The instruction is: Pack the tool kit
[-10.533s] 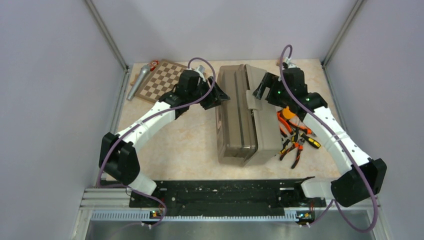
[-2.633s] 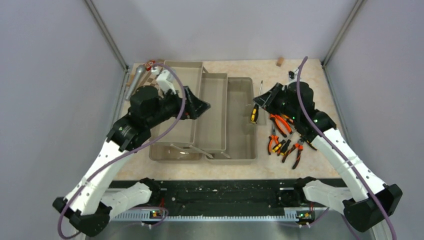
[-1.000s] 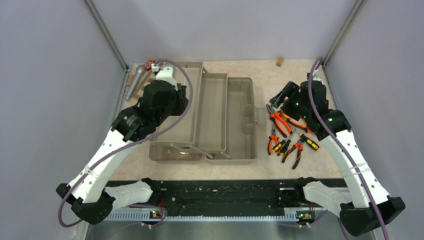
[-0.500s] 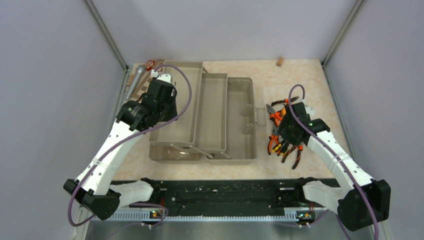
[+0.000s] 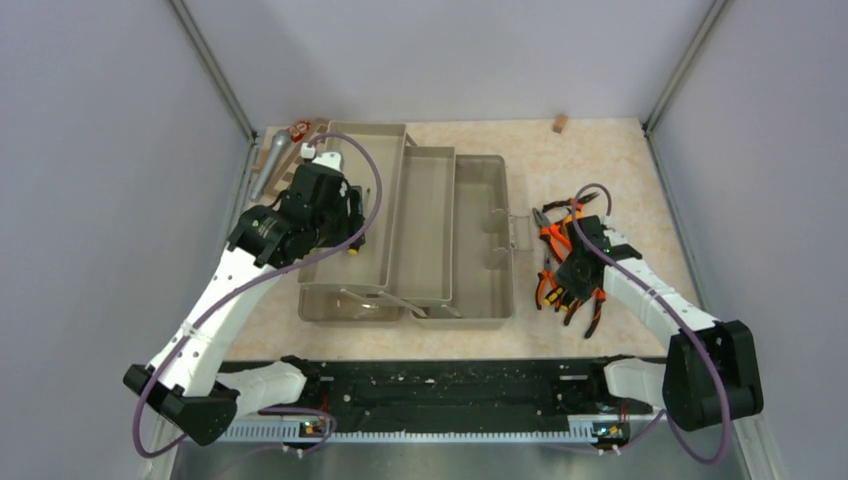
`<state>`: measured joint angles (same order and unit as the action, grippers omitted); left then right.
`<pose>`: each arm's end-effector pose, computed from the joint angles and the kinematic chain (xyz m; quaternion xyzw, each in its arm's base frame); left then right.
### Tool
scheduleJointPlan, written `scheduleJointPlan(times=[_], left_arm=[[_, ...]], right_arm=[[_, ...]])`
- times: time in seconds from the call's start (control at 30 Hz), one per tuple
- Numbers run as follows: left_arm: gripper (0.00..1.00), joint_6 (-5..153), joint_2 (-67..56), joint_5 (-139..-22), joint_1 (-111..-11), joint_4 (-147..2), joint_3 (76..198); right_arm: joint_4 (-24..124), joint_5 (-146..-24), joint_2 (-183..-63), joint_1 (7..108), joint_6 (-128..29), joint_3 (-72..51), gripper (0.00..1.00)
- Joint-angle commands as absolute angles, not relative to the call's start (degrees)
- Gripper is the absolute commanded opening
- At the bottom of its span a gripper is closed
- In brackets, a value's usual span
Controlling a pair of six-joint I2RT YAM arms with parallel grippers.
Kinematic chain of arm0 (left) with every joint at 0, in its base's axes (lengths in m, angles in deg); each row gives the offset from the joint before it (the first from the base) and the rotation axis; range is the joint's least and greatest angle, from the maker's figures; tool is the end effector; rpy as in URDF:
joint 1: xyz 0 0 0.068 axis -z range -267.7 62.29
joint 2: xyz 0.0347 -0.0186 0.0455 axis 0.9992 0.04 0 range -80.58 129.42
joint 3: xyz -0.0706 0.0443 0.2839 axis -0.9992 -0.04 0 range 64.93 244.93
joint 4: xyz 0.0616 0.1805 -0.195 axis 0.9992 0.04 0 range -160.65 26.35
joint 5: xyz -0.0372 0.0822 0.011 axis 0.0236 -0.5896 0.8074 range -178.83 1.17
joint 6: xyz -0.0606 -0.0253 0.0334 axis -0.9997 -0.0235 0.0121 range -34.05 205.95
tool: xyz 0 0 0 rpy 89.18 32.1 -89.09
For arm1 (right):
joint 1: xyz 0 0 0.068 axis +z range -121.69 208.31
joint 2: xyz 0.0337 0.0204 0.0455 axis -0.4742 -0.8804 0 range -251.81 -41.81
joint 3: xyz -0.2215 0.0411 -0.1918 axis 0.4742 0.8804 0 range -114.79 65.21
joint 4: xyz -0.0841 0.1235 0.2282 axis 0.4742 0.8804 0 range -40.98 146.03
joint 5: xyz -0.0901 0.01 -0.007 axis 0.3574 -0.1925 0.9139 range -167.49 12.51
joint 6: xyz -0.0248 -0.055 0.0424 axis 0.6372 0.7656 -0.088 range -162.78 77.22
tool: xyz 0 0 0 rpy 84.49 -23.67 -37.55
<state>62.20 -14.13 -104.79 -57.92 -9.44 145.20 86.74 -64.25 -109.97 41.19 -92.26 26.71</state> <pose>0.2084 -0.0998 0.3989 -0.0018 0.9240 -0.0465 0.3795 0.2153 0.0348 0.1819 0.3272 0.9177 0.0041 0.2252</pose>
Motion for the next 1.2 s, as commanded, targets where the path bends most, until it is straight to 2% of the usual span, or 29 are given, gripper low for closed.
scheduleJointPlan(times=[0.0, 0.2, 0.37, 0.5, 0.63, 0.97, 1.17], left_arm=[[0.74, 62.2, -17.5, -104.6, -58.1, -11.8, 146.2], [0.85, 62.4, -22.1, -102.6, -58.1, -15.8, 146.1], [0.86, 62.6, -26.1, -98.1, -58.1, -21.4, 143.6], [0.86, 62.3, -27.2, -93.7, -58.1, -24.3, 142.3], [0.86, 61.4, -27.5, -87.5, -58.1, -27.7, 140.6], [0.86, 55.7, -24.9, -75.6, -57.9, -37.5, 138.7], [0.87, 52.8, -22.1, -74.6, -53.6, -42.4, 138.4]], right_arm=[[80.3, -64.1, -112.3, 40.0, -94.0, 27.0, 0.38], [76.7, -65.1, -113.8, 38.7, -94.9, 29.2, 0.35], [75.3, -66.3, -114.8, 38.1, -95.0, 29.7, 0.32], [76.2, -66.3, -114.1, 38.1, -94.6, 29.2, 0.13], [79.1, -65.8, -109.0, 38.1, -93.9, 27.3, 0.0], [85.5, -69.8, -95.7, 38.1, -92.2, 18.5, 0.0], [83.4, -75.8, -89.5, 38.5, -92.3, 12.4, 0.0]])
